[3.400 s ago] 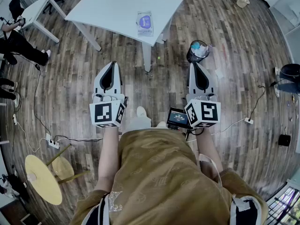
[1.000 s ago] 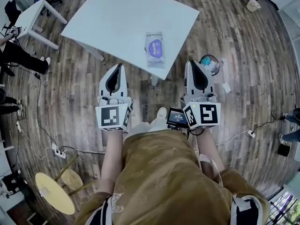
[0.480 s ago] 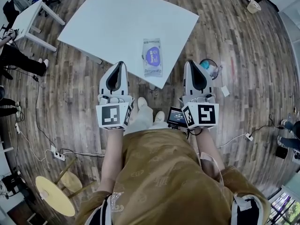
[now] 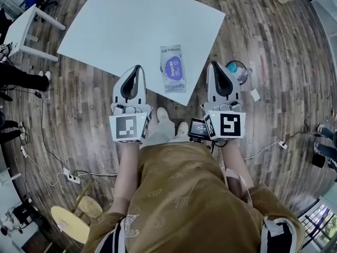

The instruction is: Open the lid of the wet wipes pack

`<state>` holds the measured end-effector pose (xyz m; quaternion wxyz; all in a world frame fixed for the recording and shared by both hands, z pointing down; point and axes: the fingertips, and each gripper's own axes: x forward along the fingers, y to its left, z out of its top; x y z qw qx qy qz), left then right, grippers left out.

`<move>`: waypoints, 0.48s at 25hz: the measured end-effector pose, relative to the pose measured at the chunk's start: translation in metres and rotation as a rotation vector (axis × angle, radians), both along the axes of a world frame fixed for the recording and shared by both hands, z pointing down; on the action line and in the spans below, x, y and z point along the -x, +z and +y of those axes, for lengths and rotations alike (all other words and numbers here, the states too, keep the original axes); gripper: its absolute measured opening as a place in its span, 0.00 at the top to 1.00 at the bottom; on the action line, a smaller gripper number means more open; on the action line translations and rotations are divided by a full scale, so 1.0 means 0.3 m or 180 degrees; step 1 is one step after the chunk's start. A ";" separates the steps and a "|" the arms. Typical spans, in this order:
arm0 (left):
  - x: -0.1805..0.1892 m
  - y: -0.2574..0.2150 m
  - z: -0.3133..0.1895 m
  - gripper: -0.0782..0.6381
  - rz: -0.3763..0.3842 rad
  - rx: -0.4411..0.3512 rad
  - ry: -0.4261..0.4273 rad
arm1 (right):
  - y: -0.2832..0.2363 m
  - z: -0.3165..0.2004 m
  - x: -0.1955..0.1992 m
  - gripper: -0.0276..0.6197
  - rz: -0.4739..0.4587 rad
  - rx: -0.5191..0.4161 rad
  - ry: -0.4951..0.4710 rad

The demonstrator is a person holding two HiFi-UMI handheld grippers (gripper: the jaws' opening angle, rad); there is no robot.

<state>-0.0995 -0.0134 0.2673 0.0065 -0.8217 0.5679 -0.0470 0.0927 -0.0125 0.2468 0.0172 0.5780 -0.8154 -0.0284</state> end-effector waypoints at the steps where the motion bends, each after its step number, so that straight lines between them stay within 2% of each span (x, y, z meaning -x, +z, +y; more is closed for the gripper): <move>1: 0.002 0.008 -0.017 0.89 0.0008 0.0015 0.0023 | 0.011 -0.015 0.009 0.94 -0.0003 0.0046 -0.0015; 7: 0.008 0.084 -0.092 0.89 0.0099 0.0175 0.0177 | 0.149 -0.081 0.069 0.94 0.0060 0.0544 -0.0099; 12: 0.001 0.167 -0.142 0.89 0.0101 0.0340 0.0267 | 0.237 -0.129 0.081 0.94 0.0132 0.0741 -0.0065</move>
